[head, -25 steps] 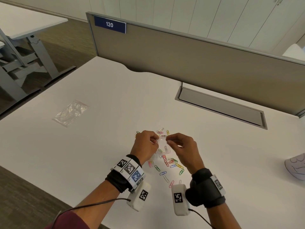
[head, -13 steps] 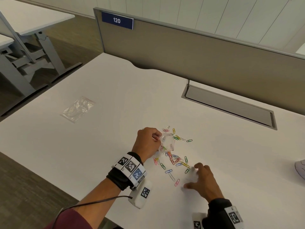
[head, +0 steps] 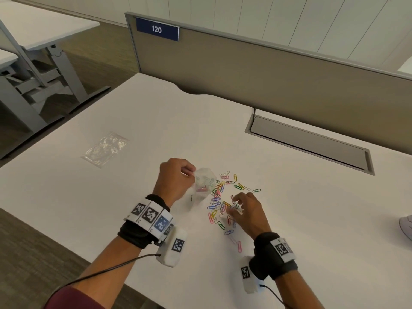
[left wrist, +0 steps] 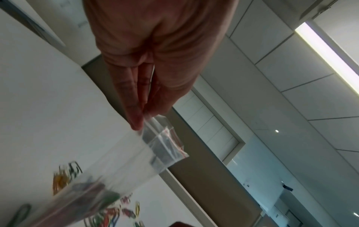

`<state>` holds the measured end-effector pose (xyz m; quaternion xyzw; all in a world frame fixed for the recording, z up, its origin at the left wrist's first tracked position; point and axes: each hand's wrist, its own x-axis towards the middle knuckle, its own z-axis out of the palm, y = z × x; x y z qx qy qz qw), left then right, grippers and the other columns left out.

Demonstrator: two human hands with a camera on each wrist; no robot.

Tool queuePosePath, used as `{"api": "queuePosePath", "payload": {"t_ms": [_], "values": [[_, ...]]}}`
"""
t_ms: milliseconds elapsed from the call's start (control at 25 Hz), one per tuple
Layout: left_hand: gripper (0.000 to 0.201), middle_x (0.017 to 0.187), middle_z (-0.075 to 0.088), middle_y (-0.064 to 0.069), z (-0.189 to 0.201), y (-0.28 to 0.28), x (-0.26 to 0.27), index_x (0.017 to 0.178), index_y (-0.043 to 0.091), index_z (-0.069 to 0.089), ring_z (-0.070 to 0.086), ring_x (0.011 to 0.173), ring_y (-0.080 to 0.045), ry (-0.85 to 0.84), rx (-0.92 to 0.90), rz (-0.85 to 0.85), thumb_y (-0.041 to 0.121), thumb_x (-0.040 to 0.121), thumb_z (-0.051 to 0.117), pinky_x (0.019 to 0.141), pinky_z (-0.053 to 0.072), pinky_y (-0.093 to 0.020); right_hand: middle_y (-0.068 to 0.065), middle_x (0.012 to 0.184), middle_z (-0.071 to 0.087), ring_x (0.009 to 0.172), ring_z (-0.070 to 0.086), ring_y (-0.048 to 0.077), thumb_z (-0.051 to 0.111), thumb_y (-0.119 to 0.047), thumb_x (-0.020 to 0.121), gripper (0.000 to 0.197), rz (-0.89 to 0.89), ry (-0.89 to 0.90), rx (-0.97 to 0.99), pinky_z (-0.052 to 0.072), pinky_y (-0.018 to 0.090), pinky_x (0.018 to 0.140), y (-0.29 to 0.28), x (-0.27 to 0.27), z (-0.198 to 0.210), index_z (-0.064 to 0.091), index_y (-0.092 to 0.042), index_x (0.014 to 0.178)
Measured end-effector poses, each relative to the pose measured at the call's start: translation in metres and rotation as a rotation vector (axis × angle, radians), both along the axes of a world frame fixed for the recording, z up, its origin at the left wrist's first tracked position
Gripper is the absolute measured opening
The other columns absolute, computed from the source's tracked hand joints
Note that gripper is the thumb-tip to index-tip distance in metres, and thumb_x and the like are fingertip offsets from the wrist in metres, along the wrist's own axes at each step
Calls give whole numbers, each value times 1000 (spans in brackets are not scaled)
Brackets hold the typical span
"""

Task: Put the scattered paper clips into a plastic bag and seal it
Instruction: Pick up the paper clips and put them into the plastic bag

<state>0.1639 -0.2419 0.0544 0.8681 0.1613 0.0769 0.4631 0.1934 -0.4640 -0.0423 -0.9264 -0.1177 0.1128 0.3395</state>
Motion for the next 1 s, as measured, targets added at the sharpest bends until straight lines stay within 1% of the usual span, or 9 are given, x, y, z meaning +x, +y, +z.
{"api": "queuePosePath", "payload": {"t_ms": [80, 160, 240, 320, 400, 520, 760, 880, 1000], "values": [[20, 75, 73, -13, 8, 19, -1, 85, 3, 74, 72, 68, -25, -3, -45, 52, -9, 69, 71, 69, 62, -39, 6, 111, 60, 105, 51, 24, 73, -30, 79, 33, 107, -61, -64, 45, 35, 87, 9, 8, 1, 62, -15, 106], [23, 74, 73, -14, 12, 36, 0, 85, 3, 74, 72, 69, -26, -11, -83, 102, -11, 67, 72, 68, 63, -41, 7, 127, 59, 120, 49, 28, 71, -30, 79, 37, 245, -131, -124, 42, 41, 99, 23, 19, -3, 63, -17, 112], [22, 73, 73, -15, 13, 50, 0, 85, 3, 73, 72, 69, -27, -23, -86, 136, -11, 67, 71, 68, 63, -41, 7, 143, 49, 135, 39, 30, 68, -31, 82, 43, 392, -182, -181, 32, 46, 111, 43, 32, -7, 59, -21, 123], [22, 73, 72, -16, 12, 57, 0, 85, 2, 73, 72, 67, -28, -19, -77, 157, -12, 69, 69, 67, 63, -41, 4, 156, 32, 145, 23, 28, 60, -37, 88, 52, 510, -166, -289, 17, 49, 119, 65, 41, -11, 46, -28, 137], [21, 74, 71, -16, 8, 57, 1, 86, 1, 73, 70, 64, -28, -2, -62, 165, -12, 70, 67, 67, 63, -41, -1, 161, 14, 149, 8, 25, 49, -45, 92, 61, 594, -118, -438, 5, 50, 120, 85, 45, -15, 26, -31, 147], [20, 73, 72, -16, -2, 52, 4, 85, 1, 72, 71, 66, -27, 9, -34, 140, -11, 70, 67, 67, 63, -42, -3, 163, 1, 150, 0, 25, 39, -51, 94, 68, 637, -91, -566, 3, 51, 120, 100, 44, -23, 9, -28, 150], [19, 74, 72, -12, -8, 36, 13, 85, 2, 73, 70, 67, -23, 22, -23, 93, -9, 71, 68, 71, 62, -41, 2, 162, 6, 149, 8, 27, 33, -30, 101, 55, 611, -122, -545, 17, 46, 120, 46, 25, -16, 12, -21, 151], [17, 74, 72, -10, -11, 23, 17, 84, 4, 73, 71, 70, -22, 7, -40, 59, -7, 72, 68, 73, 61, -42, 4, 162, 12, 149, 7, 29, 35, -30, 100, 53, 581, -188, -466, 13, 53, 120, 35, 13, -11, 18, -26, 150], [16, 73, 72, -7, -12, 12, 19, 84, 5, 74, 70, 71, -18, 3, -30, 23, -4, 73, 67, 74, 61, -40, 2, 162, 12, 149, 5, 28, 37, -38, 99, 55, 712, -225, -501, 4, 56, 119, 48, -2, -19, 17, -28, 149]]}}
